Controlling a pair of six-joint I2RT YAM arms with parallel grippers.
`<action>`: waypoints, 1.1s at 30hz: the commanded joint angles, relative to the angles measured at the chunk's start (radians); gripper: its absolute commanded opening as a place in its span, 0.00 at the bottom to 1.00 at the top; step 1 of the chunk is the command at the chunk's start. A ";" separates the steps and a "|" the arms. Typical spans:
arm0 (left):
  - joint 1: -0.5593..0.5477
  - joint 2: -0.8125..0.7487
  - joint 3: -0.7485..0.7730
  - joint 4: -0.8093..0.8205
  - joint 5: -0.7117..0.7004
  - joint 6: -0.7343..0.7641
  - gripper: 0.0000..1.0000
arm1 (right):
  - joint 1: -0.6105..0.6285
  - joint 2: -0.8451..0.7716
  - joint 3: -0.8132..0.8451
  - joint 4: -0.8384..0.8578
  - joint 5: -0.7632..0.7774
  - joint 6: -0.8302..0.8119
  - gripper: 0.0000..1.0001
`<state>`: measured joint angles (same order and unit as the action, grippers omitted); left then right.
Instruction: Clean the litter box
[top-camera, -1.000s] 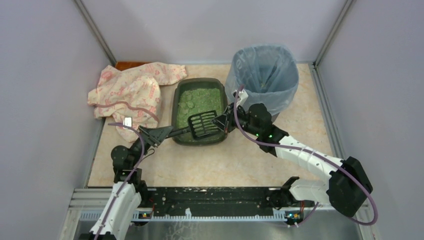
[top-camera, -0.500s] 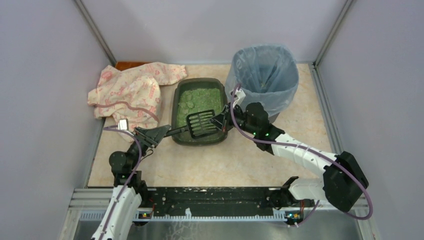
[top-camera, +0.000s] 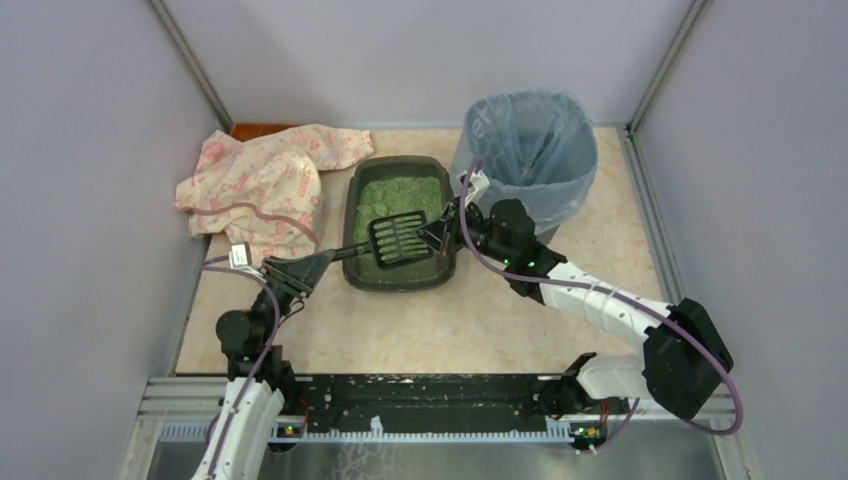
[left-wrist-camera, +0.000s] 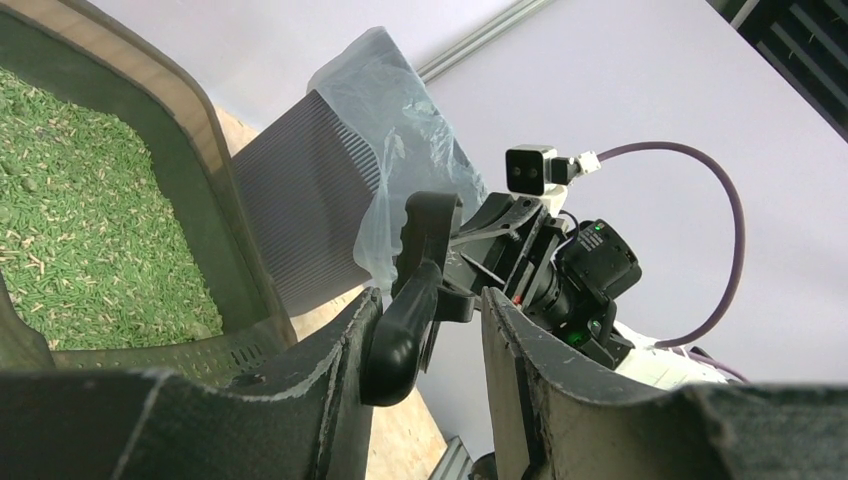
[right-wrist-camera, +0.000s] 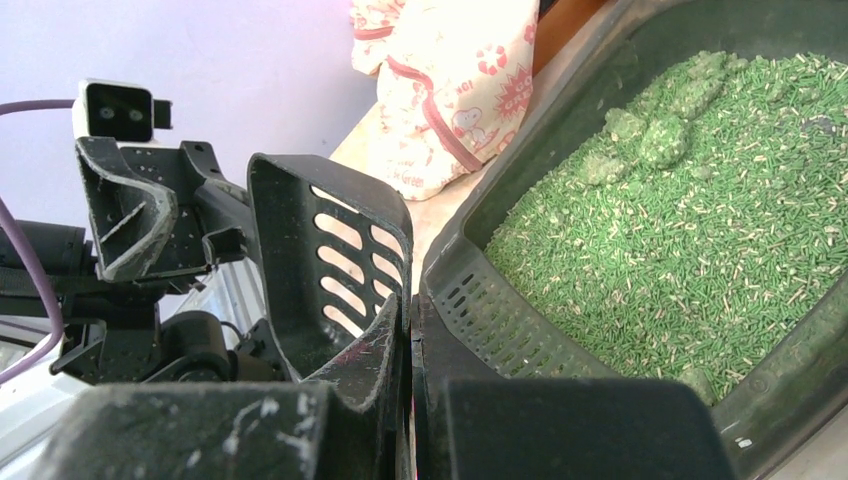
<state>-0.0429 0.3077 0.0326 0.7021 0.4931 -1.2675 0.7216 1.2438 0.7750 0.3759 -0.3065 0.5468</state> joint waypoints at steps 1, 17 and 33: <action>0.005 0.000 -0.011 0.015 -0.006 0.003 0.47 | -0.007 0.025 0.058 0.077 0.000 0.008 0.00; 0.004 0.017 -0.021 0.026 -0.001 0.003 0.00 | -0.007 0.037 0.058 0.092 -0.011 0.019 0.00; 0.005 0.129 0.215 -0.252 -0.105 0.231 0.00 | -0.007 -0.077 0.065 -0.018 0.033 -0.048 0.62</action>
<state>-0.0433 0.3706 0.1474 0.5117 0.4259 -1.1500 0.7170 1.2457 0.7872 0.3557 -0.2993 0.5396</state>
